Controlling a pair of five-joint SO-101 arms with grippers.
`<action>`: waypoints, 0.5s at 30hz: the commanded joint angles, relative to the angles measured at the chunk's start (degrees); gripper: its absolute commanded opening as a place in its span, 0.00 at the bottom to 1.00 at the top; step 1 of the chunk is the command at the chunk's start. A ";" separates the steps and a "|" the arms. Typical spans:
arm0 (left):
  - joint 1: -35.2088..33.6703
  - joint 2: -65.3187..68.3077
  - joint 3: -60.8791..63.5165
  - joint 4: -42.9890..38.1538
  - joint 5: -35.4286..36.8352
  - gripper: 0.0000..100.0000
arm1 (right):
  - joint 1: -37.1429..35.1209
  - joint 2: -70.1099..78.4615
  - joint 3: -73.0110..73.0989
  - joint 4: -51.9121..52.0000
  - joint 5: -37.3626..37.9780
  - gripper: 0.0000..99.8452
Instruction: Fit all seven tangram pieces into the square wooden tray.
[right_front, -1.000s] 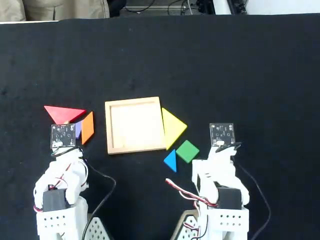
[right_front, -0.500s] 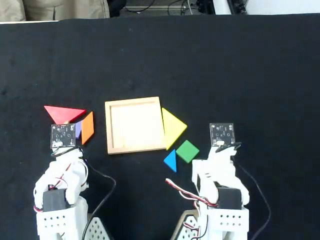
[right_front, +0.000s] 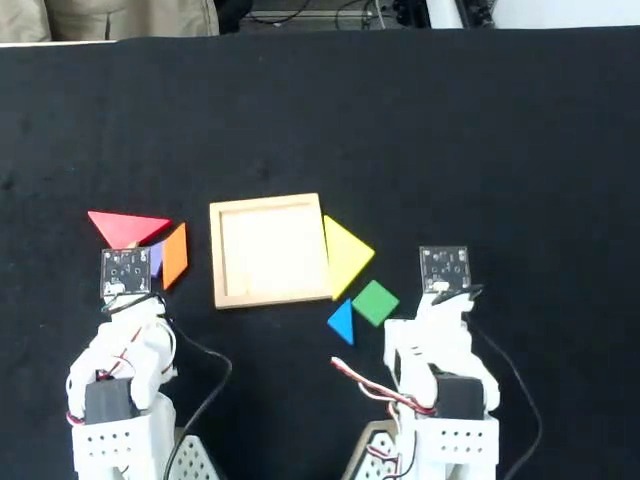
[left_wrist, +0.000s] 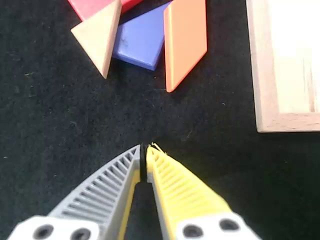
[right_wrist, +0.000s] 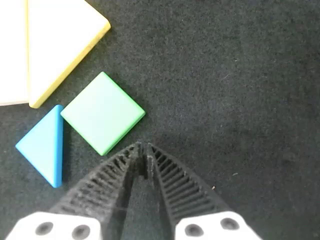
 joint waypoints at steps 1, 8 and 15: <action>0.66 -0.26 1.10 0.18 -0.35 0.03 | -0.53 -3.91 -0.22 0.44 0.44 0.01; 0.75 -0.26 1.10 0.18 -0.35 0.03 | -2.81 -3.91 -0.22 0.44 0.44 0.01; 0.66 -0.26 1.10 0.18 -0.35 0.03 | -2.81 -3.91 -0.22 0.44 0.26 0.01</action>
